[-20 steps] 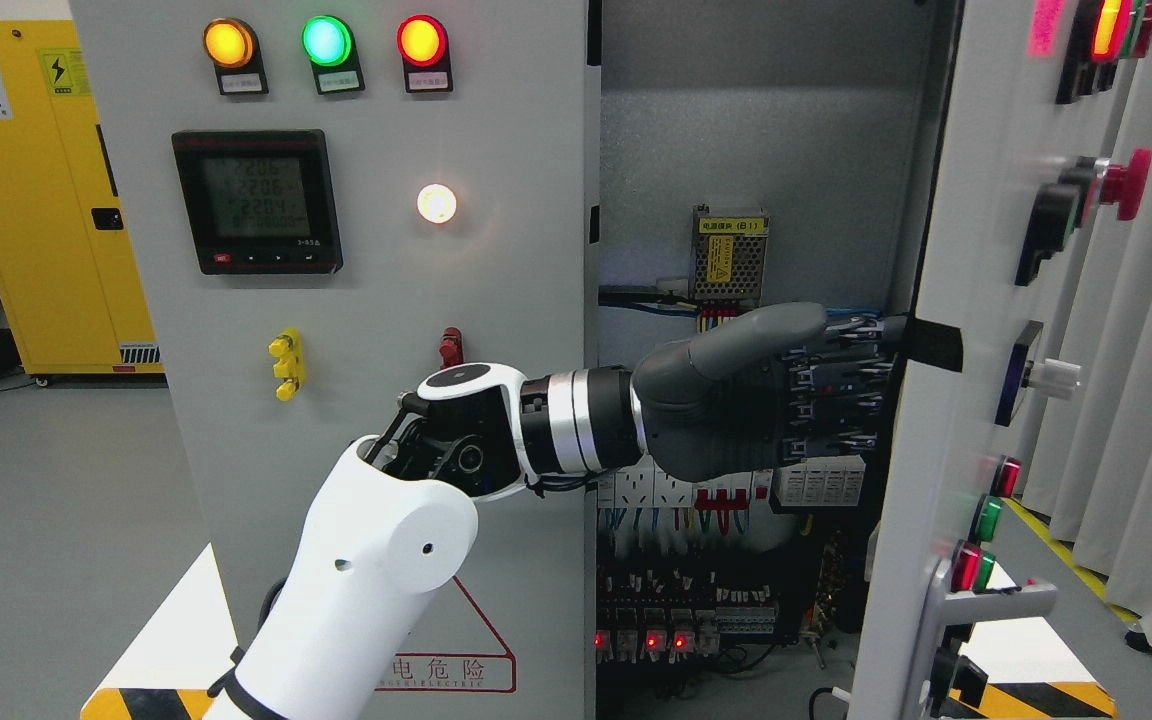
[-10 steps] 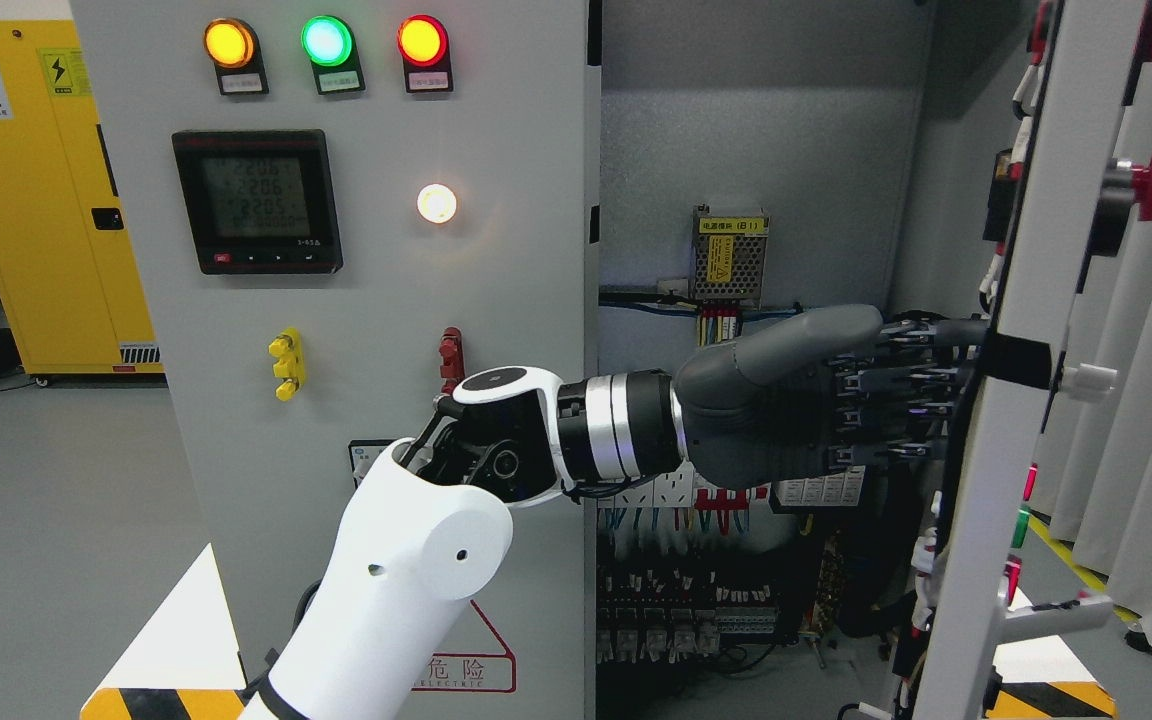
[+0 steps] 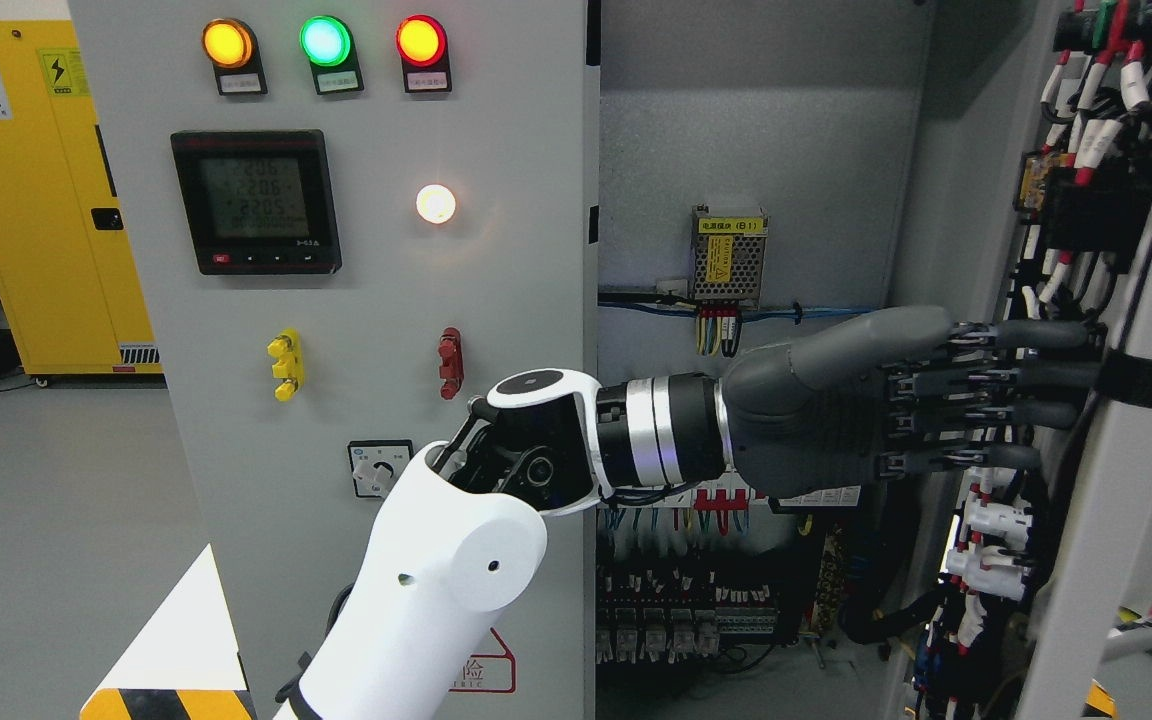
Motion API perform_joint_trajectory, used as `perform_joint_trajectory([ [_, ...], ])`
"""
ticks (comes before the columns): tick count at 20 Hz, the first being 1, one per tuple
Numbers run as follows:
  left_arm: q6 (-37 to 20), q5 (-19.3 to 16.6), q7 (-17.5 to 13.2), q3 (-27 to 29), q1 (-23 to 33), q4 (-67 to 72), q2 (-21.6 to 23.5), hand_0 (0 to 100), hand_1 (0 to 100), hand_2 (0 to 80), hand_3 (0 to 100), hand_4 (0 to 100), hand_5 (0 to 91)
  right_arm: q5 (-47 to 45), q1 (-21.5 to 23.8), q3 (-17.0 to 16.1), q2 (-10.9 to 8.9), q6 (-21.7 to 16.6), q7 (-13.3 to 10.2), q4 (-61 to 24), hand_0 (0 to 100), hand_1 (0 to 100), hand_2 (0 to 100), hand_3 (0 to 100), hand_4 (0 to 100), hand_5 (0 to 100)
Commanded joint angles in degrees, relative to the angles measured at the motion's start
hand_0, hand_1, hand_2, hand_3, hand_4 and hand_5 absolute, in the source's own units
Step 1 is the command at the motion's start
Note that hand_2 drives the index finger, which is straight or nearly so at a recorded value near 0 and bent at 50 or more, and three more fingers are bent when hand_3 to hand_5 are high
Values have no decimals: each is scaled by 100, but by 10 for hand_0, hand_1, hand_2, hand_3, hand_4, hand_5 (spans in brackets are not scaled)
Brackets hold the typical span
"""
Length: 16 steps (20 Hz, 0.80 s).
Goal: Open door with both hands
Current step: 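Push the push-button door outward with the left hand, swinging it open, then withdraw the left hand from the opened door down out of view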
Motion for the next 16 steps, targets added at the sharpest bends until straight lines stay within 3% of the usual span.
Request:
perform_joint_trajectory([
  [1, 8, 9, 104, -141, 14, -365, -201, 120, 556, 0, 0, 0, 0, 0, 88, 2, 132, 4, -3, 5, 0, 500, 40, 0, 0, 0],
  [8, -10, 27, 228, -440, -21, -365, -210, 120, 556, 0, 0, 0, 0, 0, 88, 2, 141, 4, -3, -4, 0, 500, 40, 0, 0, 0],
  [13, -115, 158, 676, -931, -205, -339, -228, 120, 556, 0, 0, 0, 0, 0, 88, 2, 141, 4, -3, -4, 0, 500, 40, 0, 0, 0],
  [16, -299, 273, 694, -1125, -337, -321, -228, 120, 556, 0, 0, 0, 0, 0, 88, 2, 141, 4, -3, -4, 0, 500, 40, 0, 0, 0],
])
